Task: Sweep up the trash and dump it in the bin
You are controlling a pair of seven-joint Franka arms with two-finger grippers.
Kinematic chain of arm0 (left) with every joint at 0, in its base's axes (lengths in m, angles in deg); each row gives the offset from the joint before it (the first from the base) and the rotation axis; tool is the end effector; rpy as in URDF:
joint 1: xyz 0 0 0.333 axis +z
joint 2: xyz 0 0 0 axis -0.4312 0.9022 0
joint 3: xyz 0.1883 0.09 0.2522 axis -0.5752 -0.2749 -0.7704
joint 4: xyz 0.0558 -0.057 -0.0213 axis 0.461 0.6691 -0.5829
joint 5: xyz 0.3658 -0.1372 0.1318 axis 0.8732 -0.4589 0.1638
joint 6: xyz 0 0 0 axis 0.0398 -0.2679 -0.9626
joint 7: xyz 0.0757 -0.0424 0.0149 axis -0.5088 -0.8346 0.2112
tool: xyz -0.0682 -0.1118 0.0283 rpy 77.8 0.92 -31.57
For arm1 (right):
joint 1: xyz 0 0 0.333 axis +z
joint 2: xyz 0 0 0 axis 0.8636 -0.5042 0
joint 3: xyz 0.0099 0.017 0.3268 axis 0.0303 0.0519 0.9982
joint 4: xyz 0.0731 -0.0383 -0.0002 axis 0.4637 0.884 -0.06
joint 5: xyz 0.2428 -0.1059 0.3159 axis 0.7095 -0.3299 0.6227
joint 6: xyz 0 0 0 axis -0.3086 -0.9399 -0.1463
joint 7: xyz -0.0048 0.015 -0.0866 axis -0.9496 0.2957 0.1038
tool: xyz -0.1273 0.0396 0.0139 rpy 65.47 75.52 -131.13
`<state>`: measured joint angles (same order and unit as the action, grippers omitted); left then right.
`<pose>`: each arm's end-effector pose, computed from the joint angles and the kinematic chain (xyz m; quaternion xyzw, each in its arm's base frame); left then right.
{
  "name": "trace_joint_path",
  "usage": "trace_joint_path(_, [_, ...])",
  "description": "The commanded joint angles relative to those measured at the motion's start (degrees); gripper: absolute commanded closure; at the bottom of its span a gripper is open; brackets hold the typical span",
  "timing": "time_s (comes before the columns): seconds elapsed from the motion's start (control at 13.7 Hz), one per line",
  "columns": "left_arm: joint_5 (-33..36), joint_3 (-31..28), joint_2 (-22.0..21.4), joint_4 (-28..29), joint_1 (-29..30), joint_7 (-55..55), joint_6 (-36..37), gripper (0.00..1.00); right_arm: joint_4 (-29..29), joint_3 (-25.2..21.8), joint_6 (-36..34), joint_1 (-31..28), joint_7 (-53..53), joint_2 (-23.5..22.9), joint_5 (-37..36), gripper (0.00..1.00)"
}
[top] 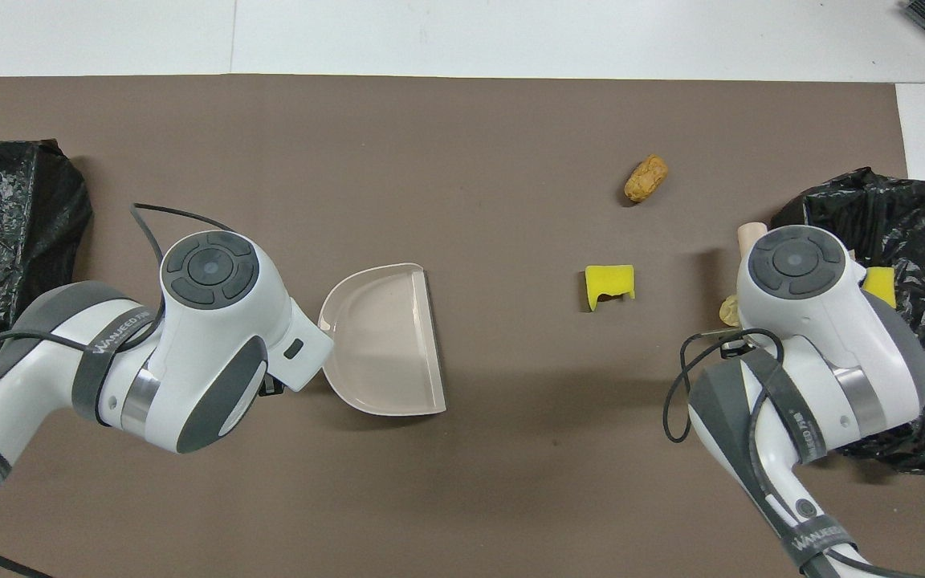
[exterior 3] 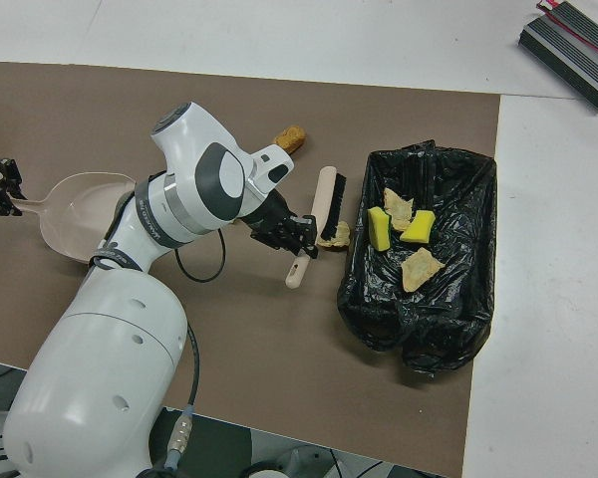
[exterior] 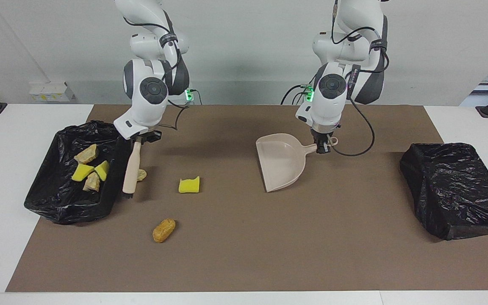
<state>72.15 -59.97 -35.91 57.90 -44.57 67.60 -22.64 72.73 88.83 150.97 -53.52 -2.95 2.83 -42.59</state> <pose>0.5055 -0.2268 0.3669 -0.7371 0.6685 0.0976 0.0156 0.5145 0.0203 0.3527 0.9640 0.0079 -0.1045 0.2444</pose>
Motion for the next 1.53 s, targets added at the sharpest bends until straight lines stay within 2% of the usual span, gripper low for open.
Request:
trace_joint_path(0.0, [1.21,-0.08,-1.5,1.7,0.04,-3.75,-1.82,1.0,7.84,0.68,5.93,-1.1,4.47,2.81,-7.44,1.0])
trace_joint_path(0.22, [1.2,-0.08,-1.68,1.96,0.22,-4.29,-1.3,1.0,11.28,0.76,12.44,-3.22,6.23,2.29,-8.7,1.0])
trace_joint_path(0.37, [1.12,-0.08,-1.68,1.96,0.13,-4.38,-1.3,1.0,11.37,1.11,12.72,-2.61,6.68,2.02,-6.52,1.0])
trace_joint_path(0.73, [1.12,-0.08,-1.68,1.96,-0.14,-4.73,-1.12,1.0,8.22,1.2,15.97,2.31,1.59,-0.69,9.2,1.0])
trace_joint_path(0.88, [1.12,-0.08,-1.85,1.96,-0.49,-4.82,-1.03,1.0,5.76,1.29,15.45,5.99,1.5,-1.84,17.1,1.0])
trace_joint_path(1.1, [1.12,-0.08,-1.85,2.05,-0.4,-4.82,-1.12,1.0,2.86,1.29,14.92,11.7,-0.17,-2.55,24.15,1.0])
trace_joint_path(1.17, [1.12,-0.08,-1.85,2.05,-0.23,-5.08,-1.12,1.0,1.63,1.29,14.05,13.12,-2.78,-2.46,24.43,1.0])
trace_joint_path(1.32, [1.12,-0.08,-1.85,2.05,-0.31,-7.27,-1.47,1.0,-4.33,1.2,7.3,13.13,-10.86,-2.55,24.52,1.0])
trace_joint_path(1.46, [1.12,0.0,-1.42,2.05,-0.57,-9.21,-1.91,1.0,-7.51,0.85,4.46,12.34,-15.45,-2.63,22.52,1.0])
